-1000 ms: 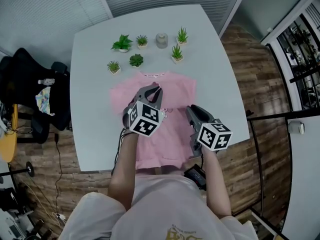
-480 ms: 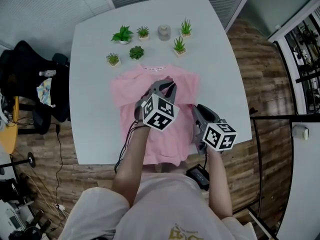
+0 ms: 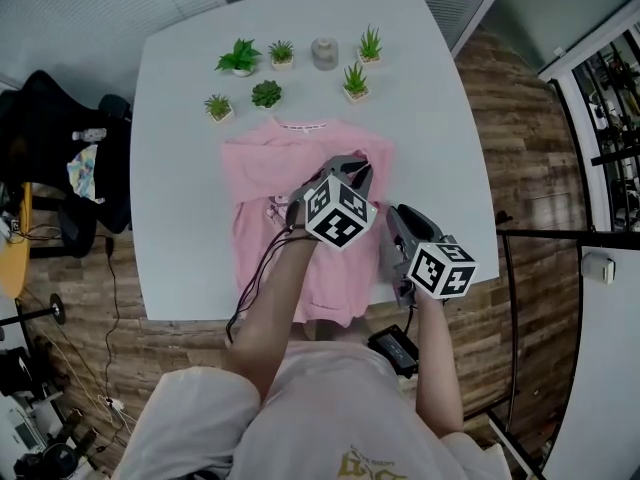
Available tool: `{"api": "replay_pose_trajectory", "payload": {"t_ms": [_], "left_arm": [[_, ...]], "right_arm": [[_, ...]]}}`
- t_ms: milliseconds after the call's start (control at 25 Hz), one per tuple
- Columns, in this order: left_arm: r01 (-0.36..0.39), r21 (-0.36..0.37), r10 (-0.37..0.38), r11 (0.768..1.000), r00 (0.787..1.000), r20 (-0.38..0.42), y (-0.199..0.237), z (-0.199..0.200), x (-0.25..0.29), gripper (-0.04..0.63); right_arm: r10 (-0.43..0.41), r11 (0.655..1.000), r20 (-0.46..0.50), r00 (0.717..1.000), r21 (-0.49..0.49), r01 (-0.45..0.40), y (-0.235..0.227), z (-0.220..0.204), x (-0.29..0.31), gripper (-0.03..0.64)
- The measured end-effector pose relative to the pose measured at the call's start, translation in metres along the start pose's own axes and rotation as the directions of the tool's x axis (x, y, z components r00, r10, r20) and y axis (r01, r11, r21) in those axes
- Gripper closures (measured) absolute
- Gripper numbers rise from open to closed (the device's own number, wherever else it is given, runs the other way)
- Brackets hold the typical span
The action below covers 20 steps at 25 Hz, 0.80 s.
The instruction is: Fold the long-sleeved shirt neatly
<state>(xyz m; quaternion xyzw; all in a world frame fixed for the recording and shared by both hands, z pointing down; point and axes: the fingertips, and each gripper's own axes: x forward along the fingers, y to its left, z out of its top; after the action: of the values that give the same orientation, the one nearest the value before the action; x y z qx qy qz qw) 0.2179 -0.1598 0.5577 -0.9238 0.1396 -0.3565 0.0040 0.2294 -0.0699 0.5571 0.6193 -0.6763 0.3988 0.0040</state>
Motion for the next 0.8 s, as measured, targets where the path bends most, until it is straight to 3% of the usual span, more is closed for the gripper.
{"api": "replay_pose_trajectory", "payload": {"t_ms": [240,360,560,800], "left_arm": [[0.030,-0.036,-0.031,0.999,0.999,-0.026,-0.010,-0.013,0.018,0.558],[0.067,-0.058,-0.069,0.996,0.997,-0.032,-0.016,-0.016,0.023,0.495],[0.111,-0.087,-0.110,0.990,0.994,0.009,-0.023,-0.007,0.017,0.425],[0.094,-0.099,-0.090,0.991,0.995,0.045,-0.018,0.000,-0.007,0.391]], "right_arm": [[-0.003,1.000,-0.011,1.000,0.005,0.003,-0.009,-0.005,-0.001,0.523],[0.001,1.000,-0.013,1.000,0.008,0.000,-0.009,-0.007,-0.001,0.523],[0.007,1.000,-0.010,1.000,0.020,-0.007,-0.011,-0.009,-0.003,0.523],[0.008,1.000,-0.025,1.000,0.000,-0.008,-0.012,-0.018,-0.005,0.523]]}}
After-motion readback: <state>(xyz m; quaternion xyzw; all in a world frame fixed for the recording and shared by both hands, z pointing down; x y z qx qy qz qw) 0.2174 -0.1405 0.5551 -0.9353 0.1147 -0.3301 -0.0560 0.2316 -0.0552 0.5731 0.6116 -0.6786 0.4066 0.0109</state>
